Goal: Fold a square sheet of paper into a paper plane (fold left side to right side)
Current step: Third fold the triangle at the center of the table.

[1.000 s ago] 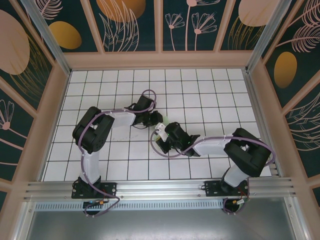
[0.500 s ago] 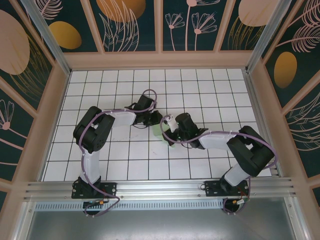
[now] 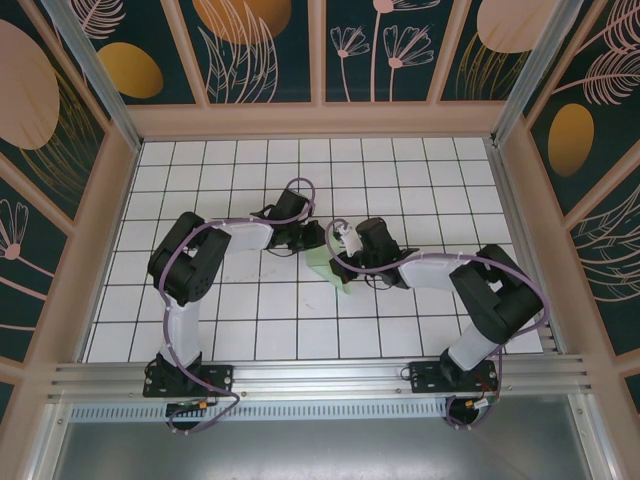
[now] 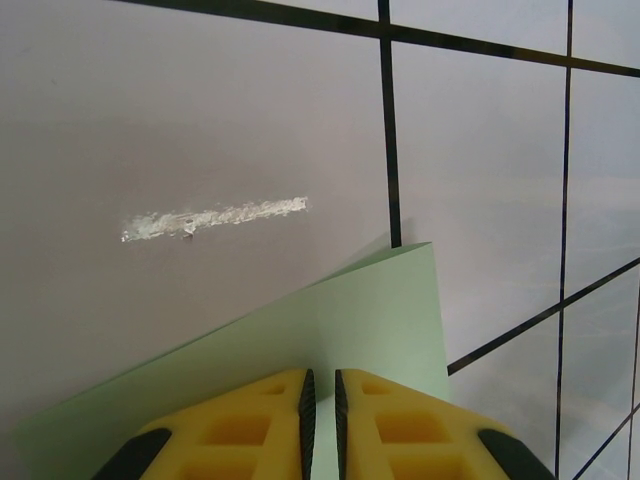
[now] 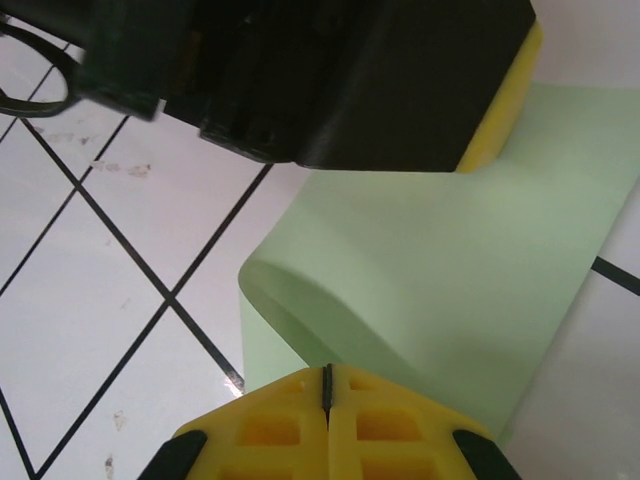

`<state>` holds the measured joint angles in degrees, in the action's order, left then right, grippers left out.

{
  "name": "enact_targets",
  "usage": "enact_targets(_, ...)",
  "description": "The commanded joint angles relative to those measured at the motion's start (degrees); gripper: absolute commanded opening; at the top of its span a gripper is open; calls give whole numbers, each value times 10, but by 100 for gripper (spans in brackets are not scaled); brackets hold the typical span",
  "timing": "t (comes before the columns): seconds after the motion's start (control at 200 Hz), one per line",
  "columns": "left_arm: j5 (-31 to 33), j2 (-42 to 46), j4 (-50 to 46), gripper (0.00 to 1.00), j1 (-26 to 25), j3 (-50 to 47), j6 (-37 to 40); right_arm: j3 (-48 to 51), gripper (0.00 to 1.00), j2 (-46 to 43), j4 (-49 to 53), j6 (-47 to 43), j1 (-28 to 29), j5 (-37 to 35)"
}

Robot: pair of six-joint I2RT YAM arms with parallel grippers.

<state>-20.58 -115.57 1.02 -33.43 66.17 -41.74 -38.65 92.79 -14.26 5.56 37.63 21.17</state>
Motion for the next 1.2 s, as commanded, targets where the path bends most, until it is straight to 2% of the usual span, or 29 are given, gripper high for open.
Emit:
enact_targets(0.0, 14, -27, -34, 18, -6, 2, 14, -19, 0, 14, 24, 11, -10, 17)
enact_targets(0.631, 15, -32, -33, 17, -8, 3, 13, -60, 0, 68, 54, 4, -21, 16)
enact_targets(1.196, 16, -33, -32, 17, -9, 2, 12, -64, 0, 76, 63, 7, -26, 11)
